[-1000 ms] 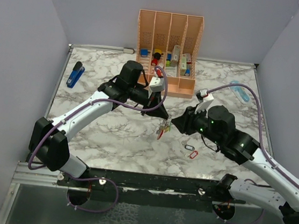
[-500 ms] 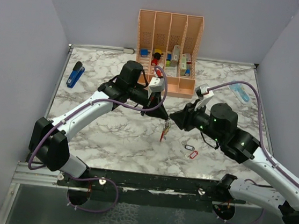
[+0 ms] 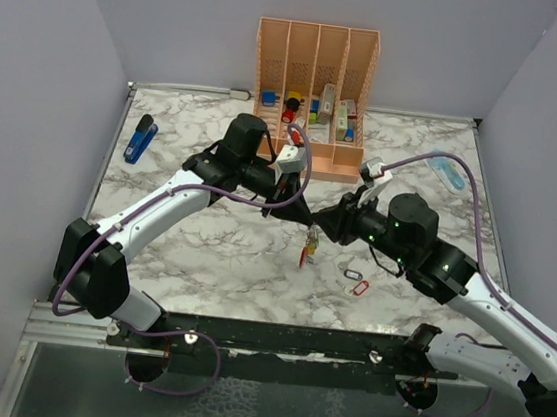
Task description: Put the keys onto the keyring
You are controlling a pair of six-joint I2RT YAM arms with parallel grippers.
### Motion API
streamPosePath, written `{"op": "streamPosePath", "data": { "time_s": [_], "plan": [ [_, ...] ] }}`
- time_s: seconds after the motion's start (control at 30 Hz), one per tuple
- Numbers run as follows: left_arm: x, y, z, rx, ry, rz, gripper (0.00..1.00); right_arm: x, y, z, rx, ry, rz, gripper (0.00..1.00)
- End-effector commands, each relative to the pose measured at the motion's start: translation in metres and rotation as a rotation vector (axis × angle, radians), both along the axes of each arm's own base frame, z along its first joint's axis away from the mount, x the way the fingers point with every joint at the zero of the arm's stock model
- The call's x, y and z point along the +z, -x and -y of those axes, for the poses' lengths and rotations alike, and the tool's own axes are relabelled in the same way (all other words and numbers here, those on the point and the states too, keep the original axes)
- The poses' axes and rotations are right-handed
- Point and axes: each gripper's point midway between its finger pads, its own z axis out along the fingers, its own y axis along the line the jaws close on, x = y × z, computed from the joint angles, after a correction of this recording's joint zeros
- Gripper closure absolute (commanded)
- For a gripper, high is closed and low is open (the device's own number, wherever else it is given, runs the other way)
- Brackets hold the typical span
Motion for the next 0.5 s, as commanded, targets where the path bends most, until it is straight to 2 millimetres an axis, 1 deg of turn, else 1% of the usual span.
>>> {"op": "streamPosePath", "data": {
  "time_s": [0.0,0.2,0.27,0.47],
  "plan": [
    [0.0186,0.0138,-0.002,-0.071,0.054,0.022,1.0,0.0036,0.005,-0.0028,0.027,-0.034,0.016,0.77],
    [0.0193,0.0136,-0.0011,-0.076,0.055,0.009,1.0,-0.0015,0.0084,0.0013,0.021,-0.047,0.01,0.81],
    [0.0205,0.0138,-0.0008,-0.079,0.058,0.004,1.0,-0.0029,0.0093,0.0025,0.018,-0.053,0.009,0.85],
    [0.0212,0.0139,-0.0003,-0.083,0.06,-0.005,1.0,-0.0056,0.0109,0.0052,0.013,-0.063,0.009,0.85]
  ]
}}
